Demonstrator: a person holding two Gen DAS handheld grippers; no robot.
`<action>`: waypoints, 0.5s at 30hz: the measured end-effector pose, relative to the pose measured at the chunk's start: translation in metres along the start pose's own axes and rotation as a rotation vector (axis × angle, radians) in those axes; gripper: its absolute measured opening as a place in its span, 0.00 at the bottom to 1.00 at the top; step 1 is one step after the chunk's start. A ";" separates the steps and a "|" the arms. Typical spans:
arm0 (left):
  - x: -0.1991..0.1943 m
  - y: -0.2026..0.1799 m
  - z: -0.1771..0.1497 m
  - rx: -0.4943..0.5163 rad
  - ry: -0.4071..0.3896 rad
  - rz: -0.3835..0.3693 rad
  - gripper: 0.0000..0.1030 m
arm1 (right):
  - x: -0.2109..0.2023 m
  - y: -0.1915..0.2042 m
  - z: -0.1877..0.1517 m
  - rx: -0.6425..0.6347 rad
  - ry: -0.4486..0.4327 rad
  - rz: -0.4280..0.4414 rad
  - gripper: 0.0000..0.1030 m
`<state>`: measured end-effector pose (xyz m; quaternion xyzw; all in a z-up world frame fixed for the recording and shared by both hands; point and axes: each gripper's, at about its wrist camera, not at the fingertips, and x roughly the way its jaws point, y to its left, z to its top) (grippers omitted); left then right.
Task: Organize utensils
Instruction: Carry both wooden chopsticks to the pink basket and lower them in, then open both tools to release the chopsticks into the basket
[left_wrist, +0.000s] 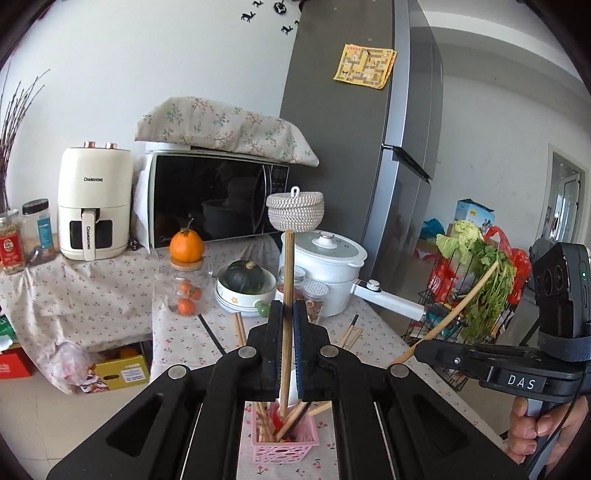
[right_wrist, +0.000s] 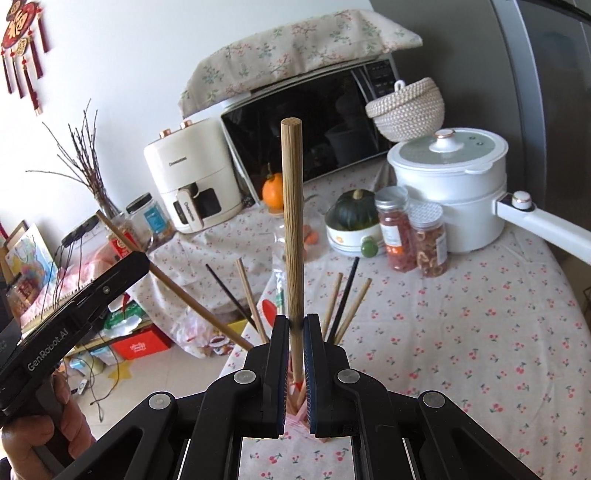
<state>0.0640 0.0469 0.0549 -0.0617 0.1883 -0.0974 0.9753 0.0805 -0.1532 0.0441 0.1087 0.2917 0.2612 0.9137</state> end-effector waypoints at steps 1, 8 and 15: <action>0.008 0.003 -0.002 0.001 0.026 0.002 0.05 | 0.007 0.002 -0.001 -0.004 0.016 0.000 0.05; 0.052 0.017 -0.019 -0.040 0.208 -0.010 0.05 | 0.047 0.004 -0.011 -0.014 0.134 -0.019 0.05; 0.074 0.017 -0.028 -0.050 0.247 0.001 0.05 | 0.070 -0.004 -0.017 0.014 0.184 -0.036 0.06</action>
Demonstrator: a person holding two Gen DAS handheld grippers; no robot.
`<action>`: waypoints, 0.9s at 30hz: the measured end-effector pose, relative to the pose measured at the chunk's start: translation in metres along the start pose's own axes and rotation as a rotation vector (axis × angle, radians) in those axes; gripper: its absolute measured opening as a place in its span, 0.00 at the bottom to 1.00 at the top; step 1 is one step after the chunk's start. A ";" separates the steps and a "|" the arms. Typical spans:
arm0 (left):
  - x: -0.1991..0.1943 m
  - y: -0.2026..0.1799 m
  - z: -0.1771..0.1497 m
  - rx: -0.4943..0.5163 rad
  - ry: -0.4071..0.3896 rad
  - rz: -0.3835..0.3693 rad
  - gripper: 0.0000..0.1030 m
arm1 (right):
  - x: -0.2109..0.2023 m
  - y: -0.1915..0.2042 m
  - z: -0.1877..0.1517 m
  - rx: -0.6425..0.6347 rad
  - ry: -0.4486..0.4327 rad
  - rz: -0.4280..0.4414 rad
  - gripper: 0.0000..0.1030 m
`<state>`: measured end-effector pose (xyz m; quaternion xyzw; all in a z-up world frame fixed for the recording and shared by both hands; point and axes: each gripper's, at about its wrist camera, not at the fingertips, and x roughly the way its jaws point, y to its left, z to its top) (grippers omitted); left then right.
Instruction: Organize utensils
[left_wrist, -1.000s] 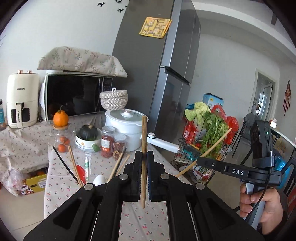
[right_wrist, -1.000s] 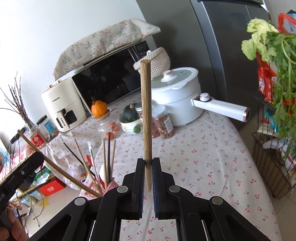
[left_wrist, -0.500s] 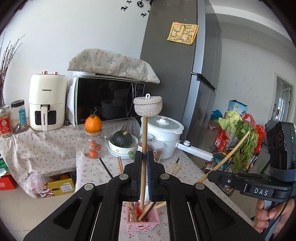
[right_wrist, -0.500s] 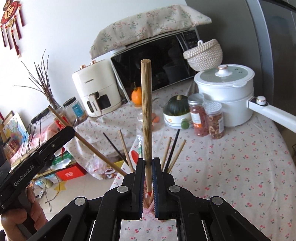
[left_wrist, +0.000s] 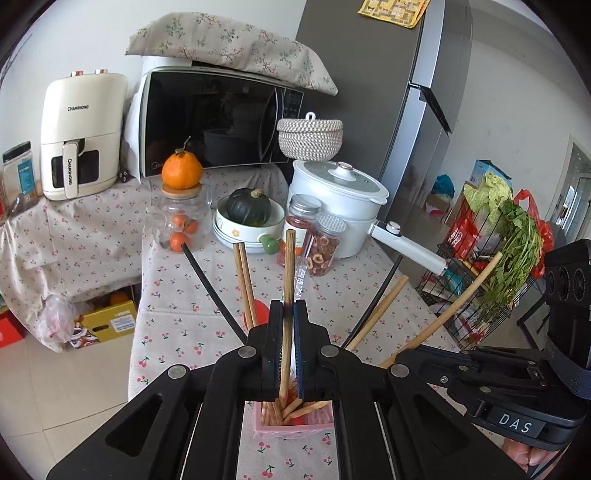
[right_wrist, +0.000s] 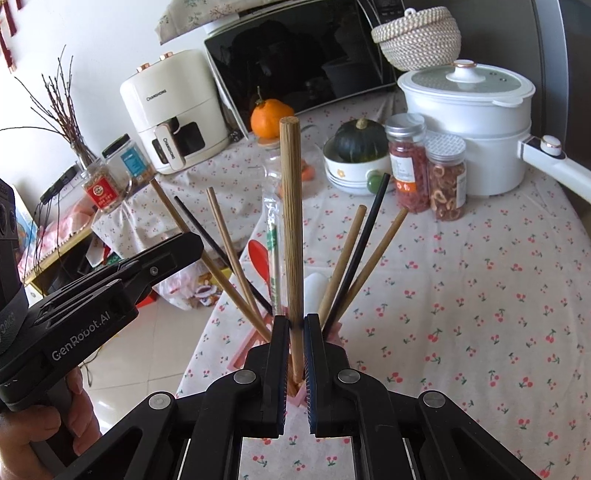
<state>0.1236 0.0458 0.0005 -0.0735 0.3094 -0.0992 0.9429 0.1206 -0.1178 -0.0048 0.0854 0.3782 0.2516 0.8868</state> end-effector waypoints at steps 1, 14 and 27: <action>0.002 -0.001 -0.001 -0.001 0.001 0.003 0.05 | 0.003 -0.002 0.000 0.009 0.001 0.000 0.07; -0.019 -0.005 -0.005 -0.073 0.024 0.096 0.80 | -0.048 -0.021 0.010 0.091 -0.205 -0.005 0.50; -0.031 -0.028 -0.050 0.006 0.159 0.225 1.00 | -0.087 -0.041 -0.025 0.015 -0.202 -0.373 1.00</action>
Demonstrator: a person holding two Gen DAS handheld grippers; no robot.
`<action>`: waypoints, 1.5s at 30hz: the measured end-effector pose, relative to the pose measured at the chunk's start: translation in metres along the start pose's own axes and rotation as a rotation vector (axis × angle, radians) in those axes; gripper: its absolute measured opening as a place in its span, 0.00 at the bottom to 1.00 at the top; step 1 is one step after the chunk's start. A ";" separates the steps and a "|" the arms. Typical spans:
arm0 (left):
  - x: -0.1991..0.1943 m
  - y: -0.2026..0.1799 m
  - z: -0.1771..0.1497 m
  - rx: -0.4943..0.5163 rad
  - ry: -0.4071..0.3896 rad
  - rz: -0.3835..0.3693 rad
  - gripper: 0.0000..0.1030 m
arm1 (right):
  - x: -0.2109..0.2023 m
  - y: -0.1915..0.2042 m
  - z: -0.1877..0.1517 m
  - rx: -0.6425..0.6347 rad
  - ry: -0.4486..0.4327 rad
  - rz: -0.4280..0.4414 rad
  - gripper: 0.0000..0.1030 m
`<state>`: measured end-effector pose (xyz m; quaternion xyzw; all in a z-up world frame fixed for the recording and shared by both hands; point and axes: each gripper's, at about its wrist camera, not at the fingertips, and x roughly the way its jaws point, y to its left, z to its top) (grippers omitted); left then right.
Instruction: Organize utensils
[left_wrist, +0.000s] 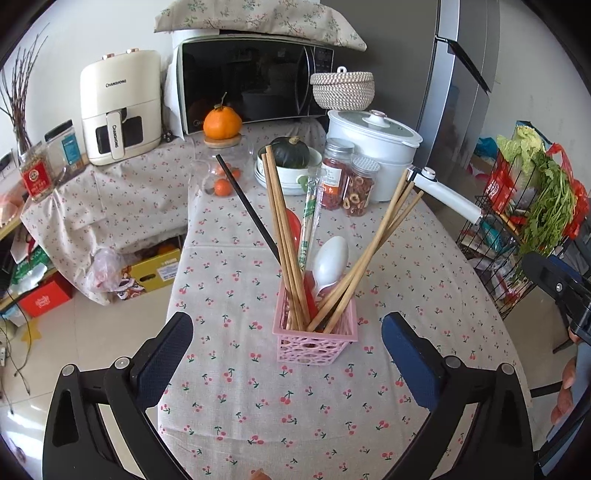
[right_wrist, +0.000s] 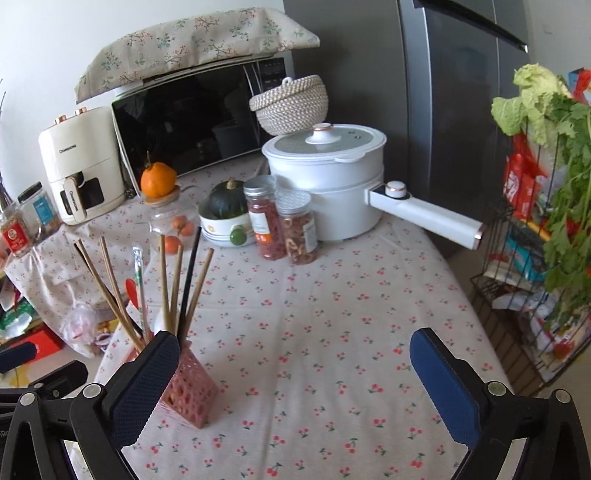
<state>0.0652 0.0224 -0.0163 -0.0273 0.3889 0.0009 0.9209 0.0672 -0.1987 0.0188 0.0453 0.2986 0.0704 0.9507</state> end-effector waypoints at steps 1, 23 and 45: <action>-0.001 -0.001 -0.002 0.000 0.000 0.007 1.00 | -0.003 -0.001 -0.003 -0.013 -0.002 -0.009 1.00; -0.031 -0.036 -0.018 0.002 -0.004 0.008 1.00 | -0.024 -0.006 -0.022 -0.020 0.057 -0.051 1.00; -0.031 -0.037 -0.020 0.015 0.000 0.032 1.00 | -0.021 -0.008 -0.022 0.009 0.077 -0.051 1.00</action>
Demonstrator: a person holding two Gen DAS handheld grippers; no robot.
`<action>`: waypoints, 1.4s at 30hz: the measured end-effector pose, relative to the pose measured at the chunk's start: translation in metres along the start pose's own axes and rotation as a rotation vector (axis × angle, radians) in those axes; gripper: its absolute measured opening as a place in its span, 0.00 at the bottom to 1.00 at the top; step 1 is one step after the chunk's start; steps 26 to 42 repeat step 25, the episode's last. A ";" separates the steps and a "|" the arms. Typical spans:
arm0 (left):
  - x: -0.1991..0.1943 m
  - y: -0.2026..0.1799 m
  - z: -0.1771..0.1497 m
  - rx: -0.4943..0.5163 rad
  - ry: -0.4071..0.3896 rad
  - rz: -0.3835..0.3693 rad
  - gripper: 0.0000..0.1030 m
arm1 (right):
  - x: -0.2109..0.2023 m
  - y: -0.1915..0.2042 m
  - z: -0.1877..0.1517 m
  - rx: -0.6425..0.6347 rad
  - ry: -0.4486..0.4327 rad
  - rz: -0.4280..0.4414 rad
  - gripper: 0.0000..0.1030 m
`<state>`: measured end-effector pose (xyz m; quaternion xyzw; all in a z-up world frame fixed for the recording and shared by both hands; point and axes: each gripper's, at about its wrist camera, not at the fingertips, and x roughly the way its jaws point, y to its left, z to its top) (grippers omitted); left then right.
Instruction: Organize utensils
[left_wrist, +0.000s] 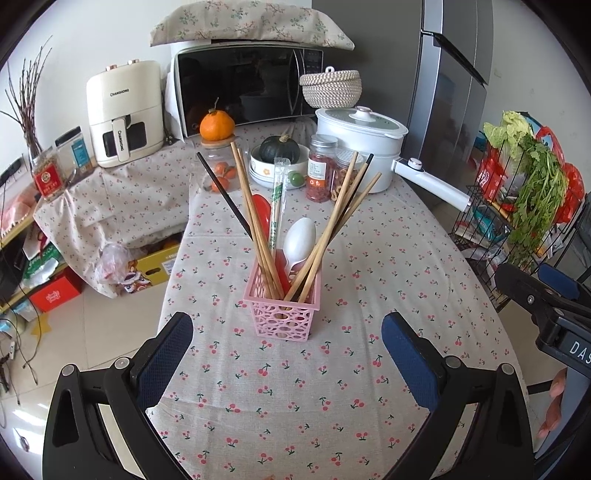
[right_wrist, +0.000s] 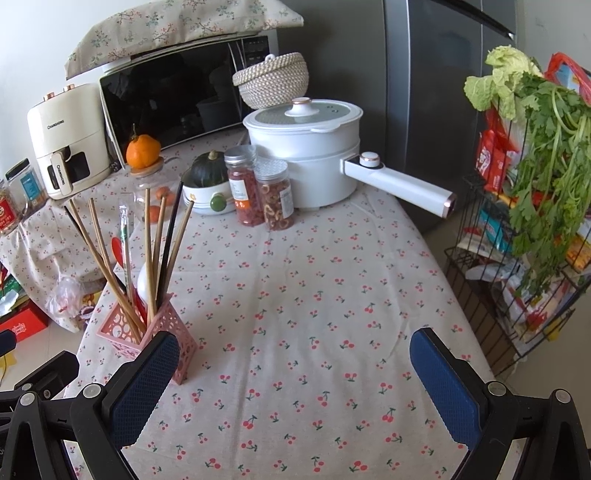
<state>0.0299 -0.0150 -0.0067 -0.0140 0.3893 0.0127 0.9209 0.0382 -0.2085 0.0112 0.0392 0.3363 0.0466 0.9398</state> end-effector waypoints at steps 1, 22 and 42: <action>0.000 0.000 0.000 0.001 0.000 0.001 1.00 | -0.001 0.000 0.000 0.002 -0.002 0.001 1.00; -0.004 0.004 0.002 0.009 -0.003 -0.004 1.00 | -0.003 0.002 0.001 0.011 -0.001 0.014 1.00; -0.003 0.005 0.003 0.008 -0.004 0.006 1.00 | -0.003 0.001 0.001 0.013 0.000 0.013 1.00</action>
